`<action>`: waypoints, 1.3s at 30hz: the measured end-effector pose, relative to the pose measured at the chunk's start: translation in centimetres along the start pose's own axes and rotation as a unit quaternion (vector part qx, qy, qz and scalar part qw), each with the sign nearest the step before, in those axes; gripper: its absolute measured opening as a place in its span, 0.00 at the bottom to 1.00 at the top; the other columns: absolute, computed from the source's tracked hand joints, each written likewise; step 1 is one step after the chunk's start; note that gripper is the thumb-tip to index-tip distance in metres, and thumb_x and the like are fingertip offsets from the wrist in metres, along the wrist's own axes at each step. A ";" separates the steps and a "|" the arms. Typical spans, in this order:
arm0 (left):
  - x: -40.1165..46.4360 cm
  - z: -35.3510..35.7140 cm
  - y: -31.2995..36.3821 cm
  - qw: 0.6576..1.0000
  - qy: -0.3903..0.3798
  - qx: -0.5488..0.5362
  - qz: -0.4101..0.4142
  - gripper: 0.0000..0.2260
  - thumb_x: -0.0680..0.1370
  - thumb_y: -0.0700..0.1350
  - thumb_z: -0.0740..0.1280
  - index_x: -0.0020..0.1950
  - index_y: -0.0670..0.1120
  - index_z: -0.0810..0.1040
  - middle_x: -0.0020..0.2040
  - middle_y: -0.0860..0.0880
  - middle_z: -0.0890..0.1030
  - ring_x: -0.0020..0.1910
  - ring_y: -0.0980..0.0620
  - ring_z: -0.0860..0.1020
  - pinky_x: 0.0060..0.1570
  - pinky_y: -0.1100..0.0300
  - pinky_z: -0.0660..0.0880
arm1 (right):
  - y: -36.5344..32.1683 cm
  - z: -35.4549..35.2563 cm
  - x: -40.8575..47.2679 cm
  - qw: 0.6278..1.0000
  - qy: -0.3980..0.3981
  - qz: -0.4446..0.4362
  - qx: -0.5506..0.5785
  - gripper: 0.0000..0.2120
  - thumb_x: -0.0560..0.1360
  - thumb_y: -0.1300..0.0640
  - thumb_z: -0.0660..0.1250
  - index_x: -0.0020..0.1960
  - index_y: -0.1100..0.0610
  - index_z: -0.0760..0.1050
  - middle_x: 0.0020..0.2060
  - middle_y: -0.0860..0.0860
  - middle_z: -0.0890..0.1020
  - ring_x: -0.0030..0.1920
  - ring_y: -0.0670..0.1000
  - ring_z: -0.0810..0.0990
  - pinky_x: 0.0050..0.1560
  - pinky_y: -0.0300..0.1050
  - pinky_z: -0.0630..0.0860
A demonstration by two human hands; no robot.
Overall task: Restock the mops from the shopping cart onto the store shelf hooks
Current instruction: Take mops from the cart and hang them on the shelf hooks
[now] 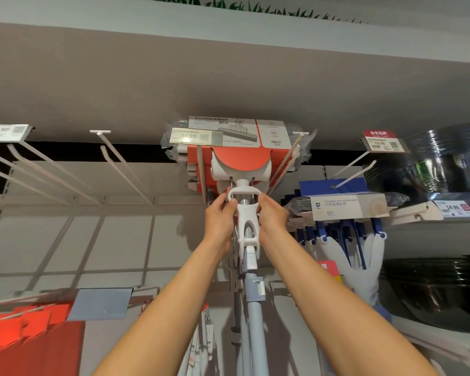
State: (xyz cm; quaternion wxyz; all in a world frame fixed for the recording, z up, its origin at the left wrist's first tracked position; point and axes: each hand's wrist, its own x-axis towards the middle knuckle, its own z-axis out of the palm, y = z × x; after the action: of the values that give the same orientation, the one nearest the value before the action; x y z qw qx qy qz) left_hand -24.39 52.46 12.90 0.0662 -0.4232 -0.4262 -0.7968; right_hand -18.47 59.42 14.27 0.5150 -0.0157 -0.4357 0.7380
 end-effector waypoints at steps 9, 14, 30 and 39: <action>-0.2 -0.3 -0.5 0.998 -0.018 0.055 -0.033 0.12 0.85 0.47 0.58 0.59 0.47 0.80 0.53 0.39 0.84 0.43 0.51 0.82 0.44 0.55 0.79 | -0.8 -0.5 -1.5 0.998 -0.024 0.058 -0.025 0.09 0.81 0.62 0.64 0.55 0.63 0.81 0.39 0.57 0.83 0.33 0.54 0.81 0.34 0.47 0.80; -1.1 0.1 0.1 0.989 -0.078 -0.033 -0.123 0.22 0.86 0.57 0.50 0.55 0.49 0.80 0.41 0.51 0.87 0.36 0.56 0.85 0.36 0.60 0.79 | -1.4 -1.2 -2.8 0.993 -0.080 0.069 -0.047 0.15 0.85 0.51 0.57 0.60 0.58 0.77 0.61 0.60 0.81 0.60 0.62 0.80 0.55 0.53 0.78; -2.8 0.8 1.7 0.988 -0.050 -0.090 -0.117 0.23 0.85 0.61 0.49 0.54 0.52 0.80 0.42 0.51 0.87 0.42 0.52 0.85 0.50 0.52 0.80 | -2.6 -2.2 -3.8 0.979 -0.153 0.123 -0.052 0.23 0.85 0.43 0.51 0.64 0.57 0.75 0.68 0.61 0.76 0.65 0.64 0.77 0.63 0.57 0.75; -2.7 2.8 1.1 0.986 -0.032 -0.128 -0.097 0.25 0.84 0.62 0.52 0.72 0.49 0.73 0.62 0.49 0.82 0.59 0.50 0.82 0.62 0.50 0.77 | -0.5 -1.6 -1.2 0.991 -0.114 0.076 0.006 0.27 0.81 0.38 0.57 0.61 0.59 0.80 0.49 0.60 0.86 0.52 0.62 0.83 0.62 0.61 0.76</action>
State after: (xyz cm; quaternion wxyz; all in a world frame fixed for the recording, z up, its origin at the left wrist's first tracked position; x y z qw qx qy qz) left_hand -20.41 53.14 12.44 -0.0797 -0.4097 -0.3616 -0.8337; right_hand -16.74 59.56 13.10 0.4047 0.0388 -0.4850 0.7743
